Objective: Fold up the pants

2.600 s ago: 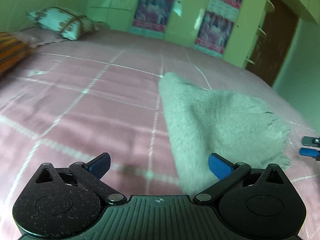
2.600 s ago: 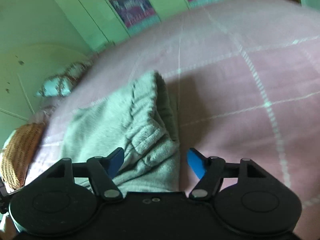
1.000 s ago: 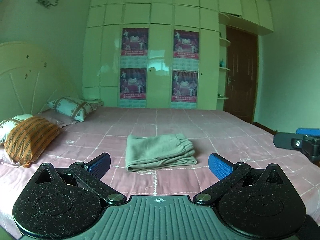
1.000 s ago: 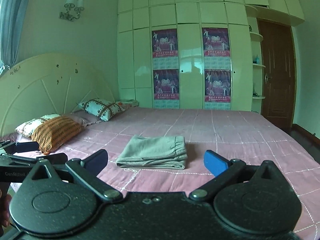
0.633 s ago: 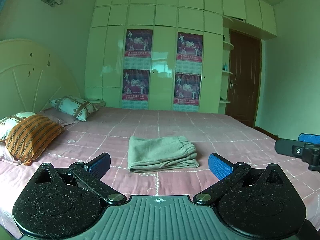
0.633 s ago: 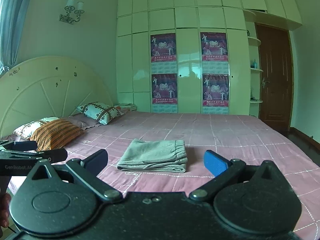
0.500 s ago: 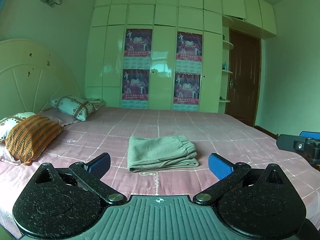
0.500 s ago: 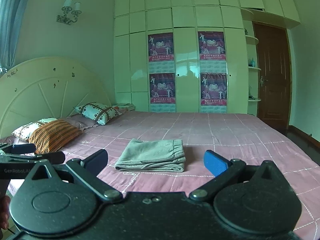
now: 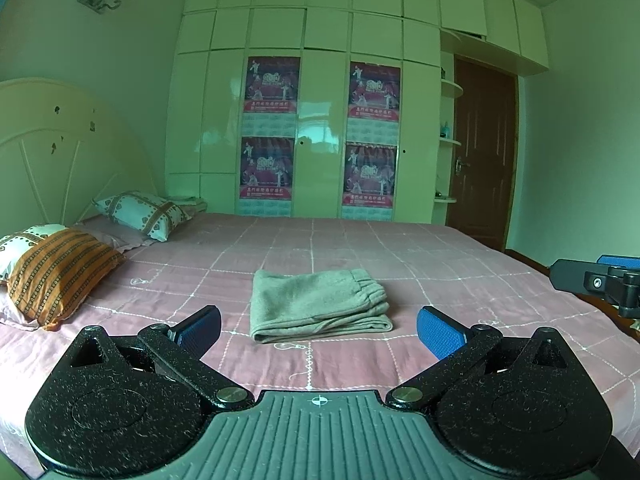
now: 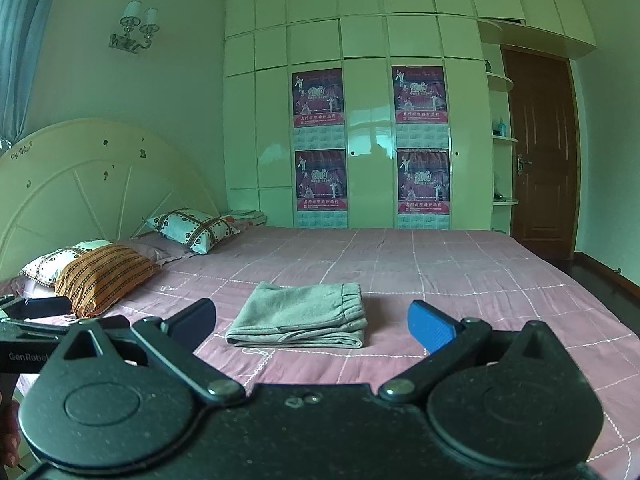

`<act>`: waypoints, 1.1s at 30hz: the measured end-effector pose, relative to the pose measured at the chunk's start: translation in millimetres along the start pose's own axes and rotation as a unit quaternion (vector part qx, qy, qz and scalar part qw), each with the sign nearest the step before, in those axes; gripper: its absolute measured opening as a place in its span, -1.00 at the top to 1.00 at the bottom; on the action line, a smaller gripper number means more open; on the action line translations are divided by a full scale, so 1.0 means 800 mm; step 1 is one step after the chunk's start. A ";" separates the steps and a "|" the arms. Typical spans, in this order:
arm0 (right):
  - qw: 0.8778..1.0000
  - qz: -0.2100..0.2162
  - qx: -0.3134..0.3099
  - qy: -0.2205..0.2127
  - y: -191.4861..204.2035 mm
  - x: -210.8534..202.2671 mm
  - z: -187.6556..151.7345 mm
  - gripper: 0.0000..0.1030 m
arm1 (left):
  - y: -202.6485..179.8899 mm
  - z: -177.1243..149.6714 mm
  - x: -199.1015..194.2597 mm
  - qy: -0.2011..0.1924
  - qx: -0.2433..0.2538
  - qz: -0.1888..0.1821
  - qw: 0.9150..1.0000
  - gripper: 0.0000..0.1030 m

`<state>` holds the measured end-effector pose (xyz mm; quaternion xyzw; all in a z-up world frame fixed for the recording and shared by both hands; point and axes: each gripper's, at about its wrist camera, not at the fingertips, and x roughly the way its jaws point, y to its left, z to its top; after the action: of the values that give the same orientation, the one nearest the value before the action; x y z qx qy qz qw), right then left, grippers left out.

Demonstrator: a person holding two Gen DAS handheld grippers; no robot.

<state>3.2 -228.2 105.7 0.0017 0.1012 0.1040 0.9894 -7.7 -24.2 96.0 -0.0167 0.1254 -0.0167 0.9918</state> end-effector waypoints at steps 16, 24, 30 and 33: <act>1.000 -0.001 -0.001 -0.001 -0.003 0.001 0.004 -0.88 | -0.005 -0.003 -0.003 0.003 0.001 -0.004 1.000 -1.00; 1.000 -0.001 0.000 -0.001 -0.004 0.001 0.004 -0.88 | -0.004 -0.002 -0.003 0.004 0.002 -0.003 1.000 -1.00; 1.000 -0.001 -0.001 -0.001 -0.003 0.001 0.004 -0.88 | -0.002 -0.003 -0.003 0.003 0.002 -0.002 1.000 -1.00; 1.000 -0.001 0.000 0.000 -0.002 0.001 0.004 -0.88 | -0.002 -0.002 -0.003 0.002 0.002 -0.003 1.000 -1.00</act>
<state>5.0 -229.5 108.7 0.0015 0.1010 0.1030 0.9895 -10.3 -26.2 94.9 -0.0150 0.1276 -0.0196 0.9915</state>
